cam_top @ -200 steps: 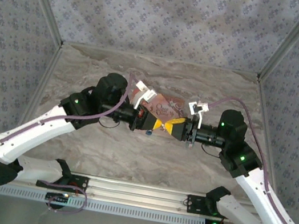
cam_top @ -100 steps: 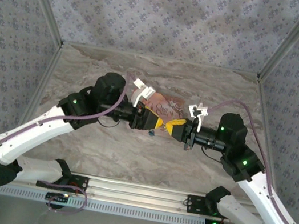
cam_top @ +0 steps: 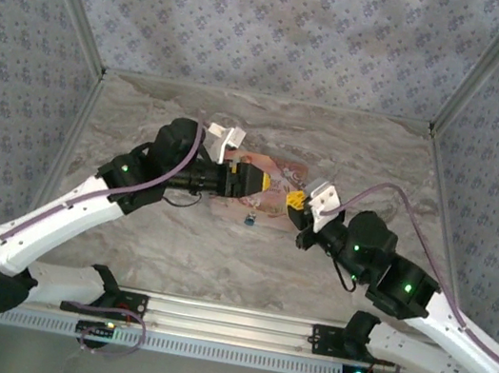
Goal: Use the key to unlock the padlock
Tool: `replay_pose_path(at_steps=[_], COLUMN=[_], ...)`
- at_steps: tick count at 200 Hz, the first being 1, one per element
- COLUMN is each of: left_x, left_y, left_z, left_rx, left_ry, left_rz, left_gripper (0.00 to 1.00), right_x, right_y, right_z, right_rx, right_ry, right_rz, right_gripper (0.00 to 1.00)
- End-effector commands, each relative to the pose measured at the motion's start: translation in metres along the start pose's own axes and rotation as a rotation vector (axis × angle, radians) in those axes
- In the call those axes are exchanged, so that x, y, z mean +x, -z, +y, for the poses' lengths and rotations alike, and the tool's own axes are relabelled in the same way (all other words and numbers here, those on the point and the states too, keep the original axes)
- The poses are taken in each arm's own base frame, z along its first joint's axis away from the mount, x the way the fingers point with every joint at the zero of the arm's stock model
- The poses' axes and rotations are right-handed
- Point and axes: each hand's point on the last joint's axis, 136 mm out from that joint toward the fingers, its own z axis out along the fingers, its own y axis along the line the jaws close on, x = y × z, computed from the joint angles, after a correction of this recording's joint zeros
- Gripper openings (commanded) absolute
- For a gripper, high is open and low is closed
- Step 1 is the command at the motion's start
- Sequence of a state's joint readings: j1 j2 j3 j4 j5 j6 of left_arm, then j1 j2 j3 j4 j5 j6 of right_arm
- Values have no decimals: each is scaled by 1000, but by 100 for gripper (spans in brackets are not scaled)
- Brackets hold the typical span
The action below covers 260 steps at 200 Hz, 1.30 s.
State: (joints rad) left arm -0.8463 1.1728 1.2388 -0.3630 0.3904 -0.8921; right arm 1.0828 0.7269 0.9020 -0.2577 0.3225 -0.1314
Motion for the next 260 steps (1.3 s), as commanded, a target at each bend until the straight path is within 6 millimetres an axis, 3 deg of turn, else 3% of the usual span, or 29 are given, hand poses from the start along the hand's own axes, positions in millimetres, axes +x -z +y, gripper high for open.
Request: replay_pose_path(at_steps=[1,59,124,212,260], left_x=[-6,-7,-4,-3,-2], left_y=[-6,-8,-14,-21,-20], left_z=[-6,-19,-24,-24,-20], left_rx=[20,58,80,84,66], left_ry=[88,108,122,133,126], left_rz=[-24,-21,-9,8,2], left_gripper=[57,57,49,24,1], right_x=[-13,-14,-7,-3,-3], right_y=[3,-6,-21,-27,-28], right_z=[-23,0,10,19,19], right_rx=[230,250,264,278,279], right_ry=[184,314,391,449,446], right_rz=[-31,-21,17,34,34], right_gripper=[0,0,0,0,0])
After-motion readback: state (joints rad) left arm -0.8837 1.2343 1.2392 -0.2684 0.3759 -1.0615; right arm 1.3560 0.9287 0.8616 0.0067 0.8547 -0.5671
